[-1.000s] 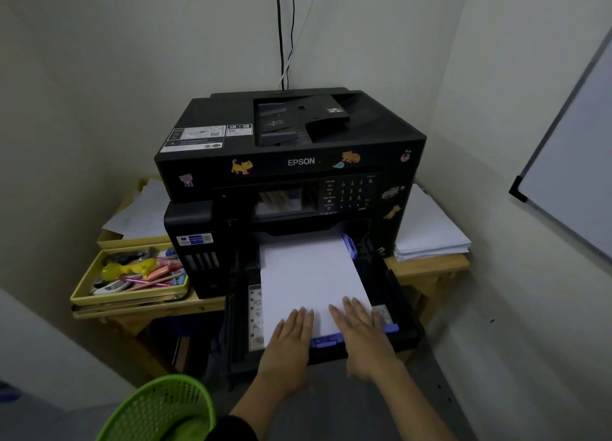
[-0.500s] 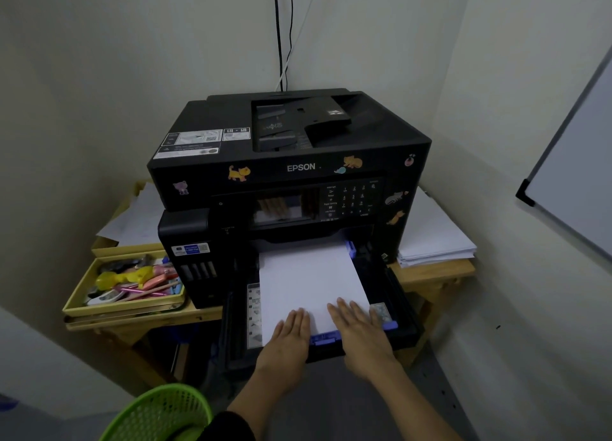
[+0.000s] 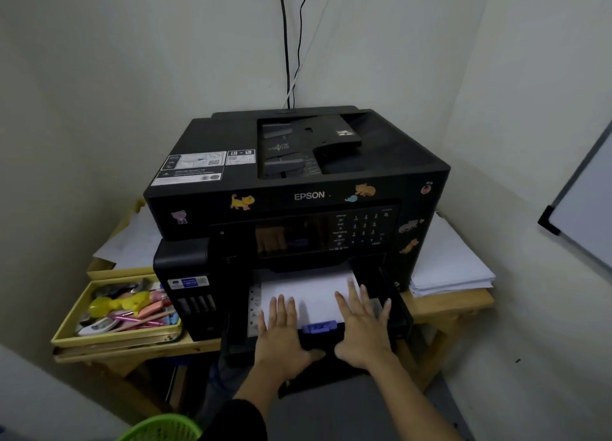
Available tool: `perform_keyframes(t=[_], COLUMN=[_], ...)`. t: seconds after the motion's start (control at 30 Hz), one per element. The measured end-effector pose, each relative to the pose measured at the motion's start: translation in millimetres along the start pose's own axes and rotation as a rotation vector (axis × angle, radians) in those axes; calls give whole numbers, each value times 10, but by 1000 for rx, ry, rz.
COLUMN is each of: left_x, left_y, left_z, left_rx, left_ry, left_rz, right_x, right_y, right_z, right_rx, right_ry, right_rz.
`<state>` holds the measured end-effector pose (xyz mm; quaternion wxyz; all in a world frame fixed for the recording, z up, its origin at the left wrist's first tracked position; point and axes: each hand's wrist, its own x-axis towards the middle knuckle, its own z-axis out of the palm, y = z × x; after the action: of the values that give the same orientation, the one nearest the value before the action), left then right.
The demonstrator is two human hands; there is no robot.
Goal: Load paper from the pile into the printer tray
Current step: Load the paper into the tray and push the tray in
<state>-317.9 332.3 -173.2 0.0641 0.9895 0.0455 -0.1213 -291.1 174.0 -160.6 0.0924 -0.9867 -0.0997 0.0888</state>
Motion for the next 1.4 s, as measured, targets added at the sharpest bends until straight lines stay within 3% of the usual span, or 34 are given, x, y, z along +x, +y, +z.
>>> perform_keyframes(t=[0.1,0.17,0.27,0.43,0.5,0.63,0.8,0.93,1.03,1.1,1.4], left_x=[-121,-209,-272,-207,-160,-98,104,312,488,595,770], left_y=[59,127,280,389,394,360,245,189,142,105,105], left_z=[64,130,119,-81,-60,-55,-306,-629,-767,-825,-791], left_rx=[-284,-468,-738,-1190,-1291,-1343,-1458,-1625,-1821,-2000,-2132], left_ry=[279,463,402,413,427,457,380,340,360,395,522], left_rz=[-136,-324,-651,-914,-933,-907,-904,-1024,-1018,-1149,-1164], right_x=[-88,-121,-103,-10,4,67,282,544,691,778,1019], right_y=[59,48,-38,-165,-189,-207,-153,-66,-15,29,96], right_z=[36,100,155,58,17,30,-91,-282,-386,-448,-403], right_rx=[275,423,686,1093,1239,1298,1426,1825,2074,2166,2139], right_ry=[180,335,377,413,399,409,348,357,298,265,295], right_rz=[160,340,572,787,833,828,787,806,799,790,927])
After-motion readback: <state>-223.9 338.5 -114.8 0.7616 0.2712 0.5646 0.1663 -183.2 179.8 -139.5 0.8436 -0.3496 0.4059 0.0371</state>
